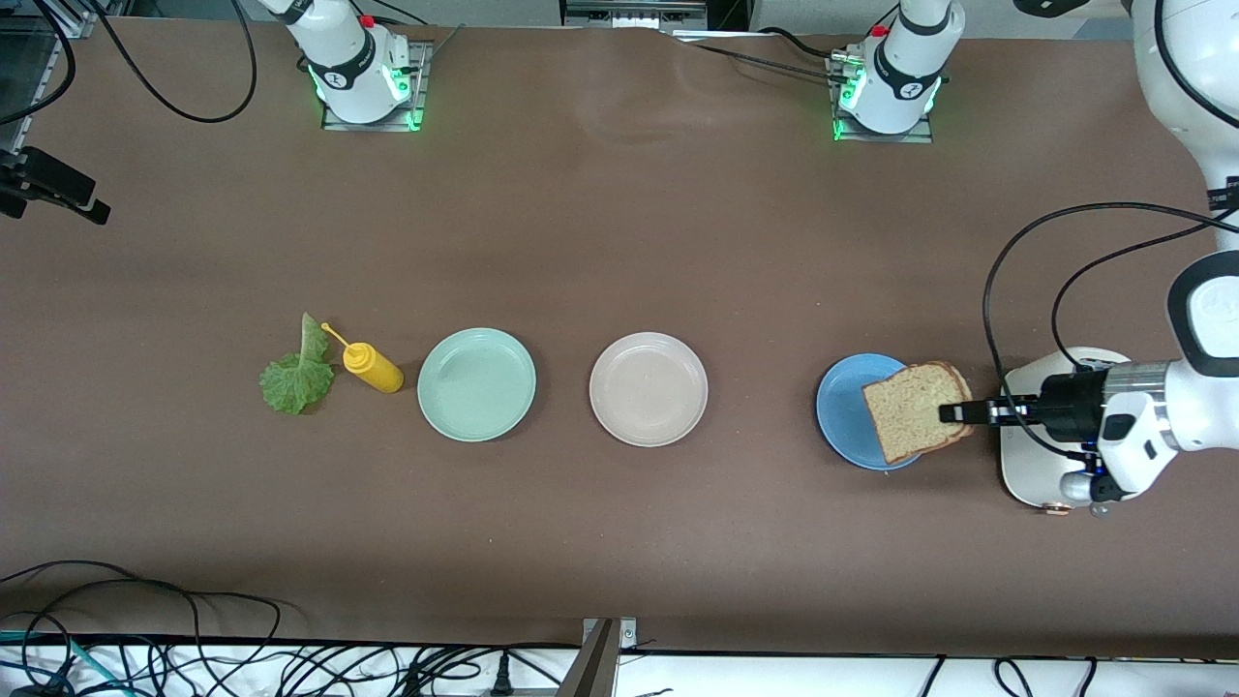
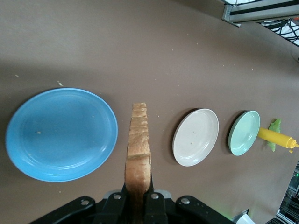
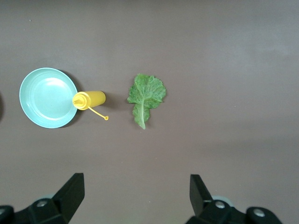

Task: Make sandwich on beige plate with both arms
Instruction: 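Carry the bread slice over the blue plate to the beige plate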

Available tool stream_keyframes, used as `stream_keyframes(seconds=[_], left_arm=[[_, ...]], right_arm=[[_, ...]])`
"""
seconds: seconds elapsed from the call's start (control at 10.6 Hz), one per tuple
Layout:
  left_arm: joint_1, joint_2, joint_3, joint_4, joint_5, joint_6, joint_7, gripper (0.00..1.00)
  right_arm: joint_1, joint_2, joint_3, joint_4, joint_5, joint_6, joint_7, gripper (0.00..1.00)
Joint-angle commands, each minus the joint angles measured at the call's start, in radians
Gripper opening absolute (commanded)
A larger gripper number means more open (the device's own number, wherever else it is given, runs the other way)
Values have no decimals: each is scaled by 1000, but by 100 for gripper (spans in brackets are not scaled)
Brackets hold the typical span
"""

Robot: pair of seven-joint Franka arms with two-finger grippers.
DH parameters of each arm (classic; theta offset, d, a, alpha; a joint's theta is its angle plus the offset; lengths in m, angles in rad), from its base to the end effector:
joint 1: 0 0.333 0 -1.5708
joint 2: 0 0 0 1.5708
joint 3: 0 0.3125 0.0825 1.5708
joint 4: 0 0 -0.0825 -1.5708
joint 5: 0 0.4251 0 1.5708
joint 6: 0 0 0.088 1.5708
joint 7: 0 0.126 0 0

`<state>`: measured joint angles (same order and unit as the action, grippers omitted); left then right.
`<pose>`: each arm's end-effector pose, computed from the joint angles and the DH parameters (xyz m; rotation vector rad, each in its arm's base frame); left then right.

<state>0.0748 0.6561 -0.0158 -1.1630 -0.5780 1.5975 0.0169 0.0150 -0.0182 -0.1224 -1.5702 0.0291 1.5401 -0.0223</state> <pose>0.7541 -0.0201 0.3837 2.5337 0.1603 -0.2525 0.5838 -0.0598 0.6104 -3.1068 0.1311 0.0155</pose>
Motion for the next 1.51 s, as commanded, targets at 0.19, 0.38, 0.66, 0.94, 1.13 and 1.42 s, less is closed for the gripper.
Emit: stream_keyframes(seconds=[0.19,0.38,0.66,0.94,1.13,1.42], left_arm=[[-24,31,8,-11,-152,4,-54,0],[-50,40,8,-11,-160,4,-57,0],[-84,74,8,-29,-233,4,-48,0],[-136,83,7,-50,-244,70,-46,0],[-148,89,-15,-70,-250,101,-40,0],[-205,94,-15,-76,-253,154,-43,0]], right_arm=[[-3,1,0,22,12,-25,-16,100],[-3,1,-3,22,14,-25,-16,100],[-3,1,-3,22,12,-29,-15,100],[-3,1,0,22,12,-29,-15,100],[-3,1,-5,22,12,-31,-15,100],[-3,1,-5,22,14,-31,-15,100]])
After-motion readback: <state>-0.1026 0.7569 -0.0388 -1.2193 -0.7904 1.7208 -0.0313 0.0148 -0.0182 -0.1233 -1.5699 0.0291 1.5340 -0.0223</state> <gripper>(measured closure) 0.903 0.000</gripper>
